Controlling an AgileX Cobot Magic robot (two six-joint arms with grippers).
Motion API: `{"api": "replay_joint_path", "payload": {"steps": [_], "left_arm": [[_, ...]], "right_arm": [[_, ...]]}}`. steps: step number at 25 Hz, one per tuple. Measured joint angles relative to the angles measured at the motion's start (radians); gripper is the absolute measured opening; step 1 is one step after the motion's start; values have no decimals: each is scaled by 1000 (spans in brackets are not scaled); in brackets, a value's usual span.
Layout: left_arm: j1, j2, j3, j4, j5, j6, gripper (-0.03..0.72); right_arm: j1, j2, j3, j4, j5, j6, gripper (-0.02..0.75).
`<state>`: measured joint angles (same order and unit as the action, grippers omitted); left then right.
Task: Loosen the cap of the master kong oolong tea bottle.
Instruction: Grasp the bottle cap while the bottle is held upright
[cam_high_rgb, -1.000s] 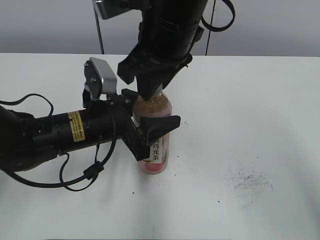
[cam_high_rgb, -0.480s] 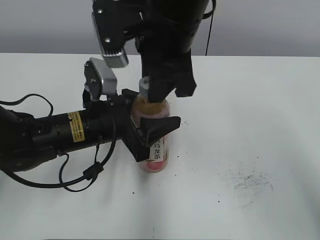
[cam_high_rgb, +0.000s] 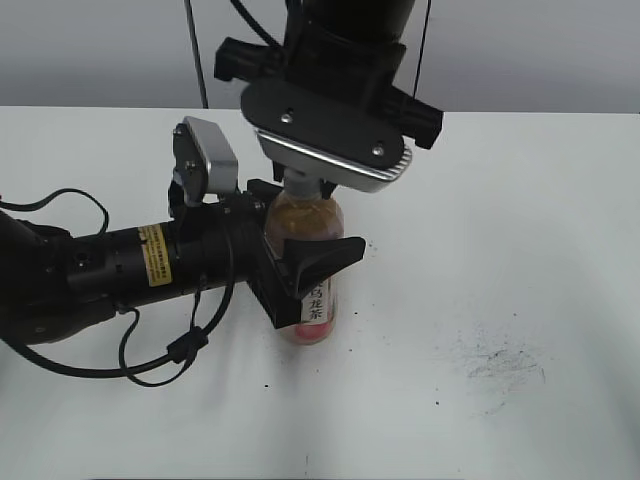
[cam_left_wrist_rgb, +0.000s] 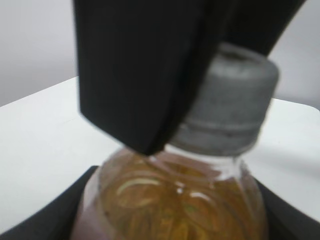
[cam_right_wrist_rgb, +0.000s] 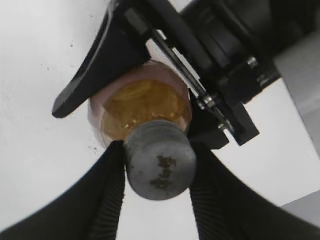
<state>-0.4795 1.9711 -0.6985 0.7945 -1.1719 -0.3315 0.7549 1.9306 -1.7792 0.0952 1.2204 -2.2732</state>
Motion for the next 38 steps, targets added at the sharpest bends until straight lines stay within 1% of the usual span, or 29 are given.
{"api": "replay_joint_path", "payload": {"steps": [2,4,6,8,10,12,13,14,15,17,19,22,25,29,34,38], "left_arm": [[0,0,0,0,0,0,446],[0,0,0,0,0,0,446],[0,0,-1,-1,0,-1,446],[0,0,-1,-1,1,-5,446],[0,0,-1,-1,1,-11,446],[0,0,-1,-1,1,-13,446],[0,0,-1,-1,1,-13,446],[0,0,-1,-2,1,-13,446],[0,0,-1,-2,1,-13,446],[0,0,-1,-2,1,-13,446],[0,0,-1,-2,1,-14,446],[1,0,-1,-3,1,-15,446],[1,0,-1,-3,1,-15,446],[1,0,-1,-3,1,-15,447],[1,0,-1,-3,1,-15,447],[1,0,-1,-3,1,-15,447]], "right_arm": [[0,0,0,0,-2,-60,293],[0,0,0,-1,-3,-68,293],[0,0,0,-10,-3,-5,293],[0,0,0,-25,-2,130,298],[0,0,0,-43,-1,315,361],[0,0,0,-69,-1,520,496],[-2,0,0,-83,-1,647,549],[-3,0,0,-86,-1,772,592],[-3,0,0,-95,-1,881,611],[-3,0,0,-95,-1,1049,603],[-3,0,0,-83,-1,1196,573],[-4,0,0,-8,0,1403,557],[-4,0,0,42,0,1597,554],[-4,0,0,52,0,1853,553],[-4,0,0,33,0,2077,512],[-4,-3,0,19,0,2147,458]]}}
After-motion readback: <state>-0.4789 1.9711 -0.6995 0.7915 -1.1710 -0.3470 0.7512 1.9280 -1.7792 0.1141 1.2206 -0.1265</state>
